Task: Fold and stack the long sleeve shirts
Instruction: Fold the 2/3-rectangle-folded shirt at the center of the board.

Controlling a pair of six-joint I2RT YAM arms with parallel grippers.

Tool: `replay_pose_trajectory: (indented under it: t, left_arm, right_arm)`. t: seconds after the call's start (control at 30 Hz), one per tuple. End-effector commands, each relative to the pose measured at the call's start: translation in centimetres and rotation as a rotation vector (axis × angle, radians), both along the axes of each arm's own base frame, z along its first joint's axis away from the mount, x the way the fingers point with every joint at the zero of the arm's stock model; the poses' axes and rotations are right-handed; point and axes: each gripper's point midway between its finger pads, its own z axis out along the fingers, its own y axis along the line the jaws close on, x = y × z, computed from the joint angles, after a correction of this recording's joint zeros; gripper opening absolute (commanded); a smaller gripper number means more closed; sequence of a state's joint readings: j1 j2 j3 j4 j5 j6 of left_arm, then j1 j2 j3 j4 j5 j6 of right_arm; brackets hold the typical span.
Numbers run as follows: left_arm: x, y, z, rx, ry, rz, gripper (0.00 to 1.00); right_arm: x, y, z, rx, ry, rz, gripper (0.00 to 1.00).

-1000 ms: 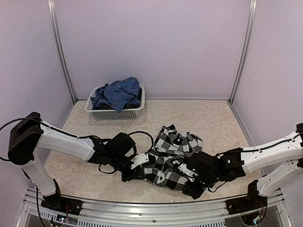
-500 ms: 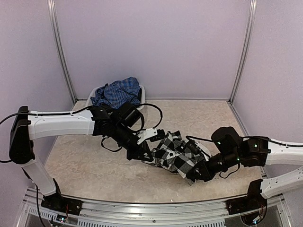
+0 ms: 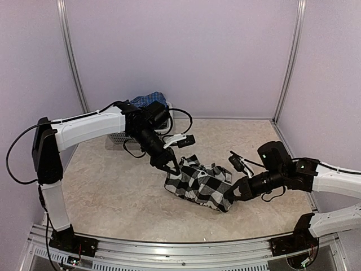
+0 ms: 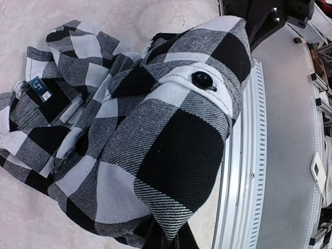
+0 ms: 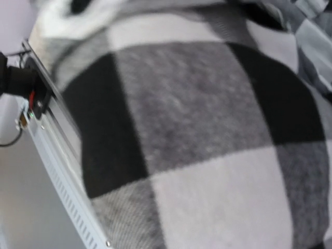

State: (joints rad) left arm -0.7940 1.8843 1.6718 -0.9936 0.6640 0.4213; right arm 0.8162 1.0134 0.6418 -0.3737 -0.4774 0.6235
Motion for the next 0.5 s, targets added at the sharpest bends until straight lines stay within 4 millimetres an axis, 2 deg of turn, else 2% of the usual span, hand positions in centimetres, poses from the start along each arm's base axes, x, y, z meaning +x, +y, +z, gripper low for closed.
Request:
replay_pose_trajectory:
  t: [0.0,0.1,0.17,0.23,0.33,0.47]
  left_arm:
    - [0.9,-0.2,-1.8,0.026,0.138,-0.043,0.0]
    - [3.8,-0.9,-1.8,-0.008,0.167,-0.012,0.01]
    - [6.2,-1.2,-2.1,-0.015,0.183,0.037,0.05]
    - [8.2,-1.6,-3.3,-0.016,0.199,0.076,0.06]
    - [11.3,-2.1,-4.5,-0.026,0.201,0.165,0.05]
    - [14.5,-2.0,-5.7,-0.061,0.191,0.258,0.0]
  right_arm:
    - [1.5,0.4,0.5,0.074,0.029,0.002,0.0]
    - [3.1,0.3,0.6,0.101,0.054,-0.017,0.0]
    - [4.7,-0.3,0.4,0.097,0.068,-0.054,0.0]
    - [6.3,-0.8,0.1,0.092,0.076,-0.083,0.0]
    - [8.8,-1.5,-0.1,0.091,0.073,-0.119,0.0]
    - [11.5,-1.7,-0.8,0.079,0.073,-0.117,0.07]
